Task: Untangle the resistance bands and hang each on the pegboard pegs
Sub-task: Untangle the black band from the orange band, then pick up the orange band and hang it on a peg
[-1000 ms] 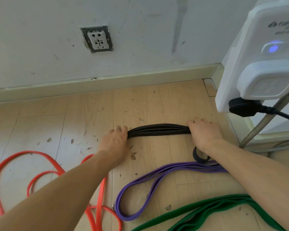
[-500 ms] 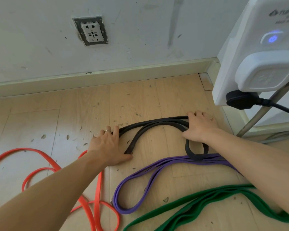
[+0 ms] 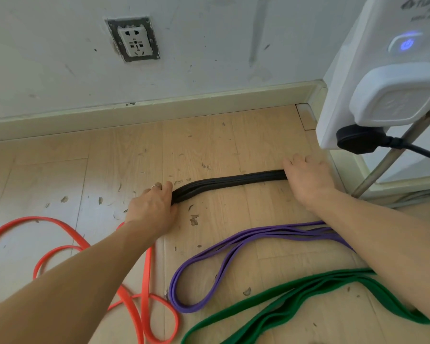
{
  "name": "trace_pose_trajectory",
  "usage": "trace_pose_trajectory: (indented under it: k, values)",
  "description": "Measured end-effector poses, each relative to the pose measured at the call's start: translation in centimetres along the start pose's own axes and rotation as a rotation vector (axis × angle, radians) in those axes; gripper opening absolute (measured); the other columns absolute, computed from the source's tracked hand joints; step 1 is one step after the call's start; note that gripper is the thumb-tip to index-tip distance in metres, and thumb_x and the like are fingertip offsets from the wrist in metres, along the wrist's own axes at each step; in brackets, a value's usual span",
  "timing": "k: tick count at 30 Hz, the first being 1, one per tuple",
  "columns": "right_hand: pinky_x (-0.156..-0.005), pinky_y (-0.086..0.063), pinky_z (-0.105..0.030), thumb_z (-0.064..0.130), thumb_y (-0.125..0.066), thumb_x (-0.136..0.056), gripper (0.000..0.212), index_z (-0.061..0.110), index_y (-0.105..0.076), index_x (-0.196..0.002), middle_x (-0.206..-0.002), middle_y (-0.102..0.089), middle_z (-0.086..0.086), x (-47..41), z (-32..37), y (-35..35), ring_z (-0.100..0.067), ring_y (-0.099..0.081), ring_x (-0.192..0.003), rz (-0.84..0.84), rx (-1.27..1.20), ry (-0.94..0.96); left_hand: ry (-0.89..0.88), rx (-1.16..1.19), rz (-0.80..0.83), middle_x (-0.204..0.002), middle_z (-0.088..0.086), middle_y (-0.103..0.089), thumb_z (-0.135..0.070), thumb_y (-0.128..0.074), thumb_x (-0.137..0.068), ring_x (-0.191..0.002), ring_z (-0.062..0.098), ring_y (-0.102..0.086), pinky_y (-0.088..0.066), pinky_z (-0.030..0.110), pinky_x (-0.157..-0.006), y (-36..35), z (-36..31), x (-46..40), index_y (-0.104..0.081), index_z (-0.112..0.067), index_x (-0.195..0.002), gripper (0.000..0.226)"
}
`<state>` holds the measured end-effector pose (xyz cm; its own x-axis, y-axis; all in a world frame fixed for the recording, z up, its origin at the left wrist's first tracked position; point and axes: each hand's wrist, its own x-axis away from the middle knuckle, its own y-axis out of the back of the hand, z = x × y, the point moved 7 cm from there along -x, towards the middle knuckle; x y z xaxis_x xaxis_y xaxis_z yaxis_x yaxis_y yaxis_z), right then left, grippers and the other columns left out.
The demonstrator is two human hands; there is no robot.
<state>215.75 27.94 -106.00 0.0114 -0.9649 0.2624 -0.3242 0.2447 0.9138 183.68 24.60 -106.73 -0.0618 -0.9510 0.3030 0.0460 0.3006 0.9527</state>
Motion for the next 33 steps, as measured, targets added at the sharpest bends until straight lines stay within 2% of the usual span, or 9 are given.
trace_pose_trajectory:
  k: [6, 10, 15, 17, 21, 24, 27, 30, 33]
  values:
    - [-0.107, -0.039, -0.047, 0.02, -0.065, -0.09, 0.051, 0.016, -0.044, -0.137, -0.132, -0.053, -0.013, -0.3, 1.0, 0.0, -0.032, -0.049, -0.124, 0.072, -0.029, -0.027, 0.021, 0.054, 0.152, -0.134, 0.008, -0.045, -0.083, -0.066, -0.07, -0.122, 0.027, -0.051, -0.056, 0.042, -0.091, -1.4, 0.2, 0.3, -0.026, -0.017, -0.146, 0.109]
    - [-0.119, -0.031, -0.049, 0.014, -0.065, -0.092, 0.064, 0.015, -0.037, -0.149, -0.145, -0.048, -0.016, 1.2, 6.8, 3.2, -0.034, -0.042, -0.137, -0.048, -0.18, 0.168, -0.015, 0.133, 0.269, -0.148, 0.01, -0.037, -0.087, -0.072, -0.058, -0.133, 0.029, -0.045, -0.052, 0.044, -0.103, -1.5, 3.1, 2.0, -0.008, -0.023, -0.157, 0.135]
    - [-0.113, -0.038, -0.039, 0.007, -0.066, -0.089, 0.063, 0.018, -0.043, -0.146, -0.141, -0.051, -0.006, 6.7, 18.4, 8.3, -0.025, -0.047, -0.131, -0.114, -0.523, 0.455, 0.004, 0.107, 0.326, -0.15, 0.005, -0.037, -0.068, -0.071, -0.078, -0.134, 0.027, -0.046, -0.049, 0.041, -0.106, -2.7, 7.8, 5.7, -0.015, -0.021, -0.156, 0.107]
    - [-0.105, -0.041, -0.037, 0.005, -0.062, -0.088, 0.055, 0.017, -0.047, -0.14, -0.132, -0.053, -0.005, 8.6, 22.1, 9.1, -0.025, -0.05, -0.123, -0.101, -0.583, 0.545, 0.005, 0.078, 0.314, -0.143, 0.004, -0.043, -0.047, -0.067, -0.091, -0.123, 0.025, -0.054, -0.052, 0.04, -0.099, -3.1, 8.8, 6.8, -0.026, -0.019, -0.149, 0.076]
    - [-0.087, -0.041, -0.035, 0.003, -0.056, -0.089, 0.038, 0.016, -0.051, -0.124, -0.117, -0.054, -0.006, 11.4, 26.1, 8.9, -0.026, -0.052, -0.11, -0.041, -0.613, 0.617, 0.048, 0.026, 0.277, -0.1, 0.003, -0.057, -0.019, -0.047, -0.104, -0.087, 0.027, -0.066, -0.056, 0.039, -0.071, -4.3, 11.3, 9.0, -0.038, -0.018, -0.11, 0.011]
    - [-0.076, -0.032, -0.033, 0.002, -0.052, -0.089, 0.031, 0.015, -0.051, -0.117, -0.112, -0.053, -0.007, 13.0, 27.5, 7.9, -0.027, -0.051, -0.104, 0.043, -0.6, 0.647, 0.076, 0.002, 0.35, -0.098, 0.002, -0.053, -0.024, -0.051, -0.101, -0.093, 0.029, -0.065, -0.056, 0.041, -0.077, -5.2, 13.1, 11.4, -0.038, -0.018, -0.106, 0.016]
    - [-0.079, -0.045, -0.039, 0.01, -0.052, -0.092, 0.033, 0.015, -0.05, -0.125, -0.118, -0.053, -0.007, 14.2, 28.2, 7.2, -0.029, -0.054, -0.11, 0.168, -0.667, 0.618, 0.189, 0.081, 0.352, -0.098, 0.002, -0.056, -0.037, -0.049, -0.103, -0.088, 0.025, -0.06, -0.051, 0.036, -0.074, -4.6, 15.6, 13.8, -0.041, -0.019, -0.105, 0.02]
    - [-0.096, -0.052, -0.045, 0.02, -0.06, -0.094, 0.056, 0.019, -0.04, -0.146, -0.136, -0.051, -0.008, 15.3, 28.7, 8.6, -0.03, -0.054, -0.121, 0.296, -0.737, 0.584, 0.254, 0.241, 0.324, -0.088, 0.002, -0.059, -0.016, -0.052, -0.095, -0.082, 0.025, -0.062, -0.052, 0.037, -0.069, -2.5, 17.5, 15.9, -0.042, -0.018, -0.088, 0.013]
    - [-0.099, -0.047, -0.035, 0.021, -0.068, -0.088, 0.082, 0.026, -0.025, -0.157, -0.149, -0.045, -0.005, 16.8, 28.8, 12.0, -0.025, -0.05, -0.13, 0.38, -0.841, 0.594, 0.225, 0.495, 0.284, -0.091, 0.007, -0.066, -0.012, -0.055, -0.096, -0.086, 0.024, -0.072, -0.06, 0.047, -0.078, 1.9, 17.3, 18.1, -0.046, -0.014, -0.089, 0.012]
